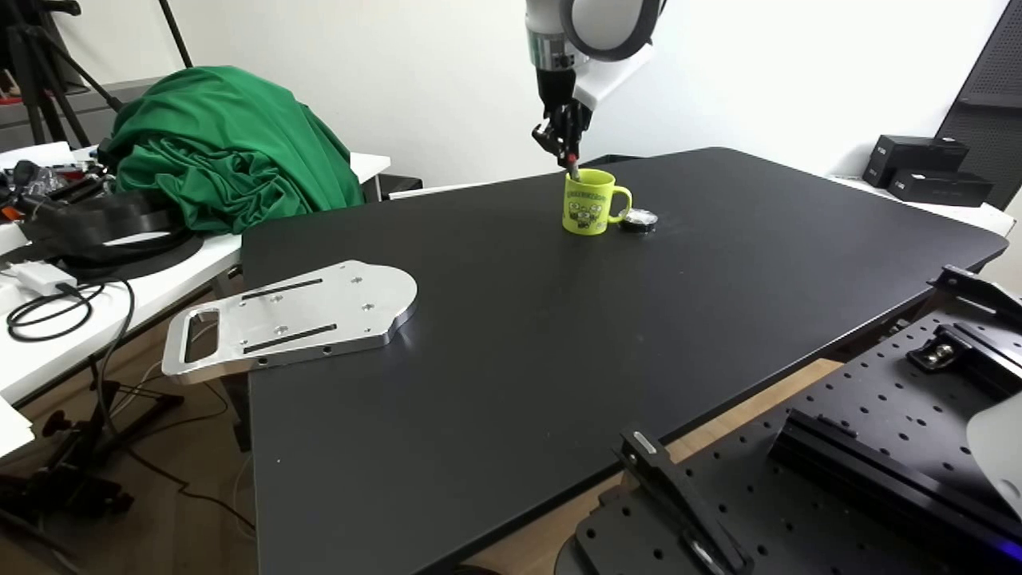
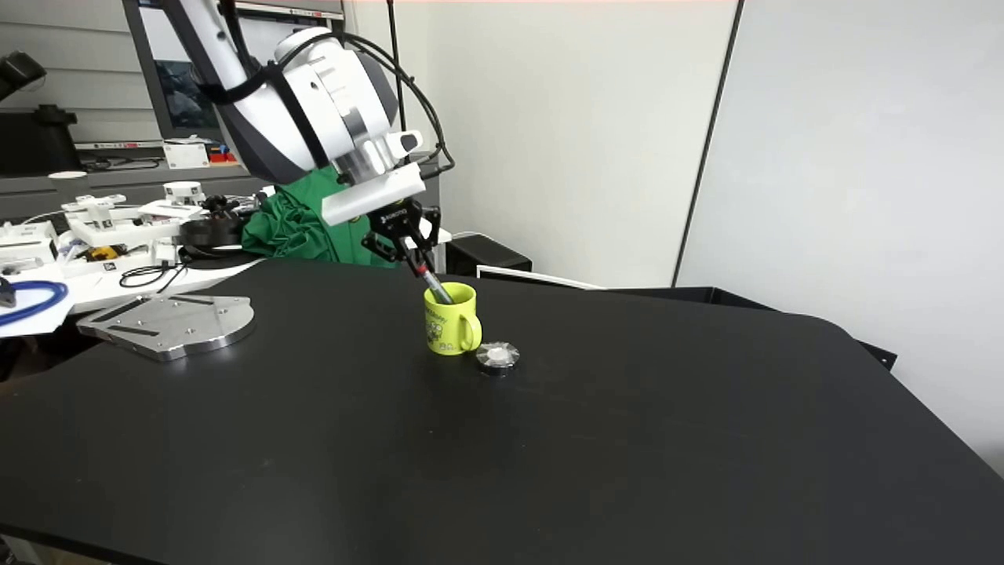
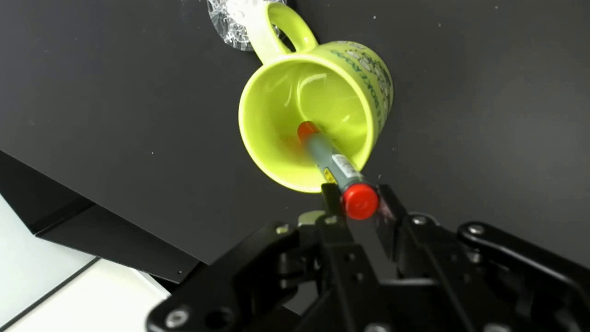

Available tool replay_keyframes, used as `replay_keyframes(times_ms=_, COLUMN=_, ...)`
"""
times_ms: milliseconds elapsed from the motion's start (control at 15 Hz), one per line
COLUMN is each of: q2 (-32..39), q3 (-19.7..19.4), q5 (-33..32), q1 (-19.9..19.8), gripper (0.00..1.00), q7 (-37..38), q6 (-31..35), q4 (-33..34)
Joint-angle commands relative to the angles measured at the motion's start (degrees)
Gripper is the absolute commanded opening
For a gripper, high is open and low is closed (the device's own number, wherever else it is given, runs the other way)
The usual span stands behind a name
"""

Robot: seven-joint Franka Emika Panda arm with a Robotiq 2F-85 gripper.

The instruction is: Remove the marker from the cup and put it on the table

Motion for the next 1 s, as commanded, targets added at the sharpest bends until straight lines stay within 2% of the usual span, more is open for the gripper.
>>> replay_keyframes(times_ms=0, q2=-2.12, q3=1.78, q5=10.73, q1=0.63, gripper=0.06, q7=-6.08, q6=-7.87, q4=4.53)
replay_keyframes(times_ms=200, q2=-4.09, q3=2.44, q5=18.23, q1=1.46, gripper=0.06, q7=-10.71, q6=-15.06, q4=8.80)
replay_keyframes(times_ms=533, q2=-6.76, q3=4.19, q5=25.49, q1=1.00, gripper=0.06, q7=-14.12, q6=-21.47, q4=13.94)
replay_keyframes(times_ms=933, q2=-7.56, q3=7.26, q5=32.94, q1=2.02, gripper=0.06, q7=-16.02, q6=-21.94, q4=12.08)
